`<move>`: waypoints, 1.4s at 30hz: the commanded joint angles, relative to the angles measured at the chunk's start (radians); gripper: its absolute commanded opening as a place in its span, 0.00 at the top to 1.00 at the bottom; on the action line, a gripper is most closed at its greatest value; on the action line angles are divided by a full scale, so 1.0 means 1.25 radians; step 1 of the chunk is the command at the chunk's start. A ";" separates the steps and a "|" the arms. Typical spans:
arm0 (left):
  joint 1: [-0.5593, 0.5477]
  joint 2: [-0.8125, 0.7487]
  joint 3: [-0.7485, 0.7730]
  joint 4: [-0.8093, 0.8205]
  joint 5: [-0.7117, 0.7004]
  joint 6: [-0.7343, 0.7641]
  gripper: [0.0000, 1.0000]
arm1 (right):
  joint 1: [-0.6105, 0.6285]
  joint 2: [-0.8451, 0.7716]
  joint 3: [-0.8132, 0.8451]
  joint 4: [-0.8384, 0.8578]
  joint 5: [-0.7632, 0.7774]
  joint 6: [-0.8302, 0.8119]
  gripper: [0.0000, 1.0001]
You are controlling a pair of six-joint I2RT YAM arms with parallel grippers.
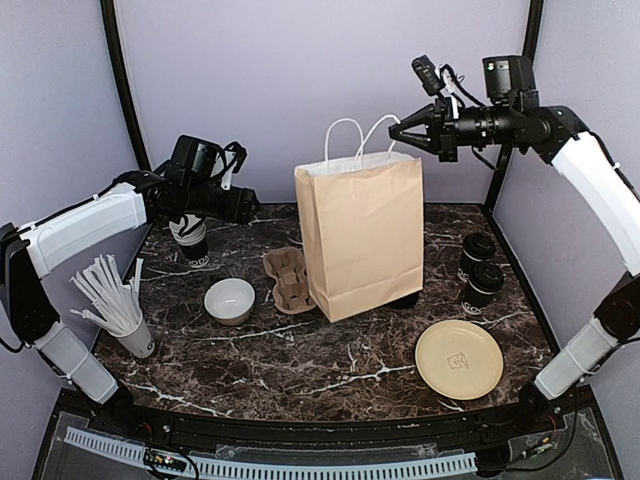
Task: Pack the takeout coffee
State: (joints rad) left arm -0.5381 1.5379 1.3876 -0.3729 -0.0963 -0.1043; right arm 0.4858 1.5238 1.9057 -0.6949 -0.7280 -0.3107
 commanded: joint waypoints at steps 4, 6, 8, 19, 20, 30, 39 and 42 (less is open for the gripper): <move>0.010 -0.006 0.025 -0.043 -0.022 0.015 0.26 | 0.073 -0.049 -0.092 -0.039 -0.070 0.000 1.00; 0.012 -0.011 0.025 -0.048 -0.025 0.019 0.26 | 0.089 -0.058 -0.107 -0.051 -0.070 -0.008 1.00; 0.014 -0.015 0.024 -0.053 -0.024 0.021 0.26 | 0.100 -0.065 -0.125 -0.053 -0.070 -0.010 1.00; 0.016 -0.010 0.008 -0.046 -0.010 0.023 0.26 | 0.115 -0.043 -0.150 -0.010 -0.081 0.028 1.00; 0.016 -0.009 0.008 -0.047 -0.011 0.025 0.26 | 0.116 -0.038 -0.140 -0.011 -0.084 0.030 1.00; 0.018 -0.003 0.017 -0.055 -0.026 0.052 0.26 | 0.155 -0.001 -0.129 -0.031 -0.123 0.016 1.00; 0.021 -0.003 0.009 -0.066 -0.020 0.058 0.26 | 0.176 0.001 -0.171 -0.111 -0.101 -0.082 1.00; 0.021 -0.003 0.006 -0.075 -0.012 0.066 0.26 | 0.176 -0.005 -0.164 -0.190 -0.168 -0.151 0.79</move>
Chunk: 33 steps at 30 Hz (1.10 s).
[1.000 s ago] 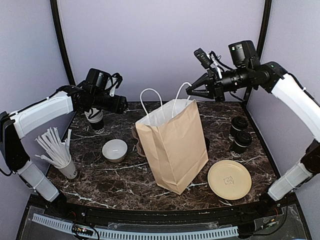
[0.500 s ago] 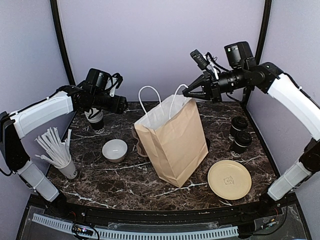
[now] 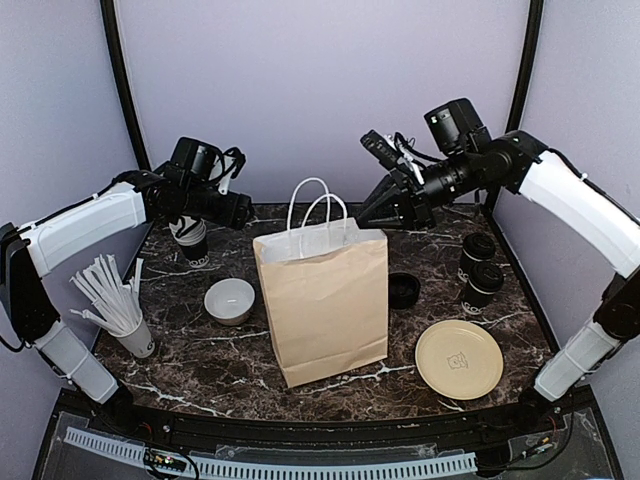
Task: Pack the takeout coffee
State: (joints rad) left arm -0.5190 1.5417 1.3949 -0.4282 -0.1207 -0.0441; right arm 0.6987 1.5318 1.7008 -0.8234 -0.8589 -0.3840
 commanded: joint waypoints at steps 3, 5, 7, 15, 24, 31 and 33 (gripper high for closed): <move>0.006 0.008 0.023 -0.064 0.022 0.027 0.27 | 0.006 -0.010 0.039 -0.205 -0.120 -0.203 0.57; 0.005 0.029 0.049 -0.106 0.043 0.028 0.32 | 0.006 0.004 0.089 -0.301 -0.132 -0.266 0.51; 0.005 0.047 0.061 -0.139 0.062 0.019 0.37 | 0.006 0.021 0.147 -0.361 -0.119 -0.294 0.50; 0.006 0.151 0.068 -0.218 0.094 -0.120 0.37 | -0.009 0.037 0.183 -0.358 -0.026 -0.272 0.52; 0.008 0.362 0.208 -0.216 0.117 -0.190 0.35 | -0.031 0.061 0.203 -0.344 0.012 -0.245 0.52; 0.014 0.483 0.314 -0.233 0.031 -0.170 0.31 | -0.031 0.060 0.175 -0.326 0.043 -0.238 0.52; 0.019 0.512 0.343 -0.237 0.017 -0.153 0.31 | -0.031 0.064 0.172 -0.325 0.044 -0.240 0.52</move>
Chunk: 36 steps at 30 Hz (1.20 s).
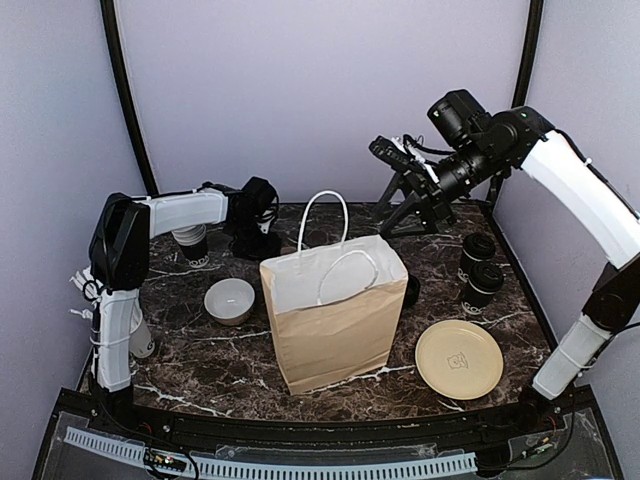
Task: Pack the takeout coffee
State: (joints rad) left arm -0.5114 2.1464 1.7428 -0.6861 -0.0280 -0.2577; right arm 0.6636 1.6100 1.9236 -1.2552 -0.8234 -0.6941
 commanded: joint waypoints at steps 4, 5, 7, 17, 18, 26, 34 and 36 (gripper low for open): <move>0.020 0.074 0.114 -0.035 -0.092 0.041 0.31 | -0.003 0.014 -0.005 0.015 0.020 0.003 0.52; 0.024 0.085 0.122 -0.037 -0.103 0.045 0.31 | -0.003 0.016 -0.006 0.015 0.020 0.002 0.52; 0.034 0.095 0.136 -0.036 -0.111 0.051 0.31 | -0.003 0.018 -0.007 0.013 0.024 0.000 0.52; 0.090 0.067 0.118 -0.094 -0.216 0.038 0.31 | -0.008 0.004 -0.035 0.029 0.045 0.004 0.51; 0.099 0.058 0.112 -0.095 -0.220 0.035 0.31 | -0.009 0.004 -0.036 0.030 0.046 0.004 0.51; 0.117 0.019 0.093 -0.092 -0.192 0.061 0.31 | -0.009 0.000 -0.042 0.032 0.052 0.006 0.50; 0.098 -0.076 0.101 -0.052 -0.095 0.150 0.31 | -0.010 0.003 -0.045 0.035 0.054 0.008 0.50; 0.092 -0.101 0.090 -0.041 -0.086 0.172 0.32 | -0.010 0.004 -0.043 0.034 0.054 0.009 0.50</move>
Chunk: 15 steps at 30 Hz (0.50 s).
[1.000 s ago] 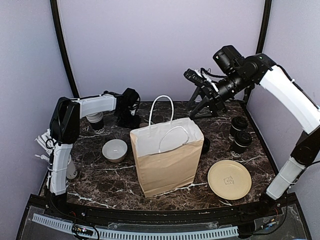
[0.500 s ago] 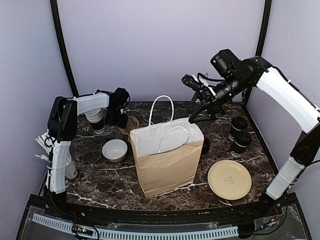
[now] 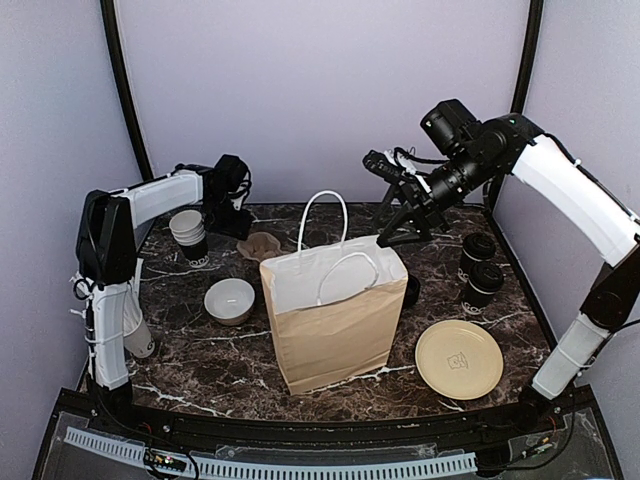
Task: Pack the takeout coffee
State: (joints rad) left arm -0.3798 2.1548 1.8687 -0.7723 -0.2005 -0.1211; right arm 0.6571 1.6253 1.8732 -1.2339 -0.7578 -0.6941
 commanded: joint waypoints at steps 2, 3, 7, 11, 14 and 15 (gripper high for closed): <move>-0.015 -0.127 -0.013 0.013 0.060 0.040 0.34 | -0.004 -0.008 -0.002 0.016 0.002 0.009 0.50; -0.017 -0.137 -0.015 0.007 0.066 0.003 0.34 | -0.005 -0.009 -0.003 0.015 0.003 0.009 0.50; -0.049 -0.173 -0.067 0.041 0.149 -0.124 0.38 | -0.005 -0.009 -0.011 0.020 0.013 0.009 0.50; -0.093 -0.158 -0.085 0.077 0.221 -0.161 0.44 | -0.005 -0.001 -0.006 0.019 0.013 0.010 0.51; -0.099 -0.110 -0.060 0.063 0.253 -0.158 0.61 | -0.005 -0.001 -0.006 0.016 0.010 0.009 0.51; -0.100 -0.101 -0.047 0.052 0.278 -0.153 0.69 | -0.004 -0.002 -0.009 0.016 0.011 0.009 0.51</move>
State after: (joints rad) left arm -0.4938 1.9820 1.7832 -0.7010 0.0322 -0.2813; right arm 0.6563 1.6253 1.8656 -1.2282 -0.7429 -0.6941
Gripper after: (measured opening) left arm 0.412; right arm 0.490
